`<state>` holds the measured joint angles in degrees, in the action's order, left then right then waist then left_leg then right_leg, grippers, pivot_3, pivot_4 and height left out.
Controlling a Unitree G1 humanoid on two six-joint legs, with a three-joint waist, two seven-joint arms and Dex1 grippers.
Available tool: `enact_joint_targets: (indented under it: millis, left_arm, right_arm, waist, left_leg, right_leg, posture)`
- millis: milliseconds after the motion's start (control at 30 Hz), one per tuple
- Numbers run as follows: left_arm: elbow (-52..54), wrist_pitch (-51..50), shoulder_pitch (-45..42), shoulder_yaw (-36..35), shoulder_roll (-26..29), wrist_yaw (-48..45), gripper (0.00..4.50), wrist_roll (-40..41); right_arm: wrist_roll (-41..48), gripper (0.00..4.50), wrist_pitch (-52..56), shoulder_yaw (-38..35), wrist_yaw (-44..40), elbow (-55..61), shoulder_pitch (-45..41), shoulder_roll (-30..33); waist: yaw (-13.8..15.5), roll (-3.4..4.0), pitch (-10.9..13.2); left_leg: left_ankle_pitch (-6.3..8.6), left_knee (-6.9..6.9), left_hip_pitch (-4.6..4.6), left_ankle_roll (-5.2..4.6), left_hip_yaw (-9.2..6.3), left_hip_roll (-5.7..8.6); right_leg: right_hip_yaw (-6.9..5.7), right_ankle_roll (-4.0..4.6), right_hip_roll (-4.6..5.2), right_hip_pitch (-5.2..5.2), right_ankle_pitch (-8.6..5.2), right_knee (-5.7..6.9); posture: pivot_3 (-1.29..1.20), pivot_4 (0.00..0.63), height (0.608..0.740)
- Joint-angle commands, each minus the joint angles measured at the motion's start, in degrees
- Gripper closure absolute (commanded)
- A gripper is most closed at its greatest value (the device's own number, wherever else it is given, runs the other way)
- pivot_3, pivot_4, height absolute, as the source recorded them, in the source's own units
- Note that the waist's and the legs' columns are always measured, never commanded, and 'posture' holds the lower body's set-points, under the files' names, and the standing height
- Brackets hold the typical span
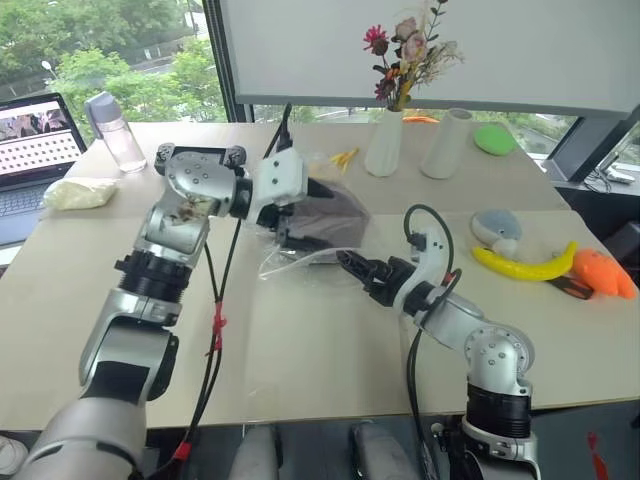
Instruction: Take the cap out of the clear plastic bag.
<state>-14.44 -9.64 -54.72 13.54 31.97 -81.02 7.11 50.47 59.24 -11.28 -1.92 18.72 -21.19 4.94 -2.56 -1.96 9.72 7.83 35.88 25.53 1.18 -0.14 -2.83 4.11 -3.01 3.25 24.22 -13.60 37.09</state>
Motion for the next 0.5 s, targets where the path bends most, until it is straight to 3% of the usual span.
enact_joint_targets:
  millis: [33,267,500]
  left_arm:
    - [5.47,-0.08,1.17,1.44,0.83,-1.8,0.07,0.78]
    - [6.95,6.77,5.18,5.65,-1.11,5.03,0.07,-6.25]
    - [-1.37,16.5,2.98,9.13,-2.26,13.54,0.07,-15.97]
  right_arm:
    - [0.84,0.0,-1.09,0.16,-0.43,1.82,-0.11,-0.14]
    - [0.85,0.0,-1.41,0.22,-0.01,2.17,-0.01,-0.69]
    - [0.92,0.0,-1.6,-0.04,0.44,2.73,-0.18,-1.07]
  waist:
    - [0.12,0.0,0.0]
    - [0.11,0.0,0.0]
    - [0.08,0.0,0.0]
  left_leg:
    - [0.0,0.01,0.0,0.0,0.0,0.0]
    - [0.0,0.01,-0.01,0.0,0.0,0.0]
    - [0.0,0.01,-0.01,0.0,0.0,0.01]
  right_leg:
    - [0.0,0.0,0.0,-0.01,0.0,0.0]
    - [0.0,0.01,0.0,-0.01,0.0,0.01]
    - [0.01,0.0,0.0,0.0,-0.01,0.0]
  posture:
    - [0.0,0.15,0.74]
    - [0.0,0.15,0.74]
    - [0.0,0.15,0.74]
